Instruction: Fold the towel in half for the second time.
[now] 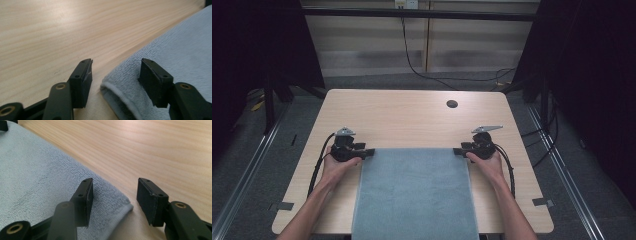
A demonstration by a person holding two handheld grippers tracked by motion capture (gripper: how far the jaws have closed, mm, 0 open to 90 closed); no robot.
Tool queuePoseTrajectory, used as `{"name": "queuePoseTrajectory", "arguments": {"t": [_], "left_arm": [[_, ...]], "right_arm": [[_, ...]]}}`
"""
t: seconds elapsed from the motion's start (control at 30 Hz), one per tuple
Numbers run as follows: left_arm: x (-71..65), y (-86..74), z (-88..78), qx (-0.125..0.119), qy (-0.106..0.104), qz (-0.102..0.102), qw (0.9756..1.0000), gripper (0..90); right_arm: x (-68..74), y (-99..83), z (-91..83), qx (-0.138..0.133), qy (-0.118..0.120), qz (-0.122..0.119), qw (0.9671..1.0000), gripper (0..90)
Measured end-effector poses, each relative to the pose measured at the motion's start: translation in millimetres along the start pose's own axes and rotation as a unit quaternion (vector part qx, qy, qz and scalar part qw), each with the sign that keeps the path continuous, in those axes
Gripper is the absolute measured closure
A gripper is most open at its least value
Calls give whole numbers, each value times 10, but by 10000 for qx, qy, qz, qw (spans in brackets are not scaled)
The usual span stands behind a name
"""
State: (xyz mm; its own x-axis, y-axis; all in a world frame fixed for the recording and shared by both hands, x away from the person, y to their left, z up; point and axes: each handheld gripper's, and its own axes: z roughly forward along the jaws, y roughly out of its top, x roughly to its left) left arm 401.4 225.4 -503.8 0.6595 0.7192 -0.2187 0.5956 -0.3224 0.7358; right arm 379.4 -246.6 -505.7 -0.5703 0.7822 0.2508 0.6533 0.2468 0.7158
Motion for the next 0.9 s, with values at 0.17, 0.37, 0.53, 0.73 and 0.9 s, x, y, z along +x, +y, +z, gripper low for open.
{"name": "queuePoseTrajectory", "arguments": {"t": [0.17, 0.37, 0.53, 0.73, 0.9], "left_arm": [[-2, -22, 38, 30, -86, 110, 9999, 590], [-46, -36, 0, 80, -301, 300, 9991, 837], [-34, 22, -90, -135, -363, 208, 9990, 846], [-31, 194, -196, -435, -352, 197, 9982, 850], [-59, 367, -267, -659, -335, 237, 9970, 853]], "right_arm": [[38, -33, 18, 40, -30, -109, 9999, 616], [75, -48, -3, 51, 148, -99, 9998, 833], [74, 1, -96, -217, 266, 9, 9994, 850], [75, 150, -219, -537, 283, 20, 9982, 851], [72, 302, -315, -701, 218, -55, 9973, 853]]}}
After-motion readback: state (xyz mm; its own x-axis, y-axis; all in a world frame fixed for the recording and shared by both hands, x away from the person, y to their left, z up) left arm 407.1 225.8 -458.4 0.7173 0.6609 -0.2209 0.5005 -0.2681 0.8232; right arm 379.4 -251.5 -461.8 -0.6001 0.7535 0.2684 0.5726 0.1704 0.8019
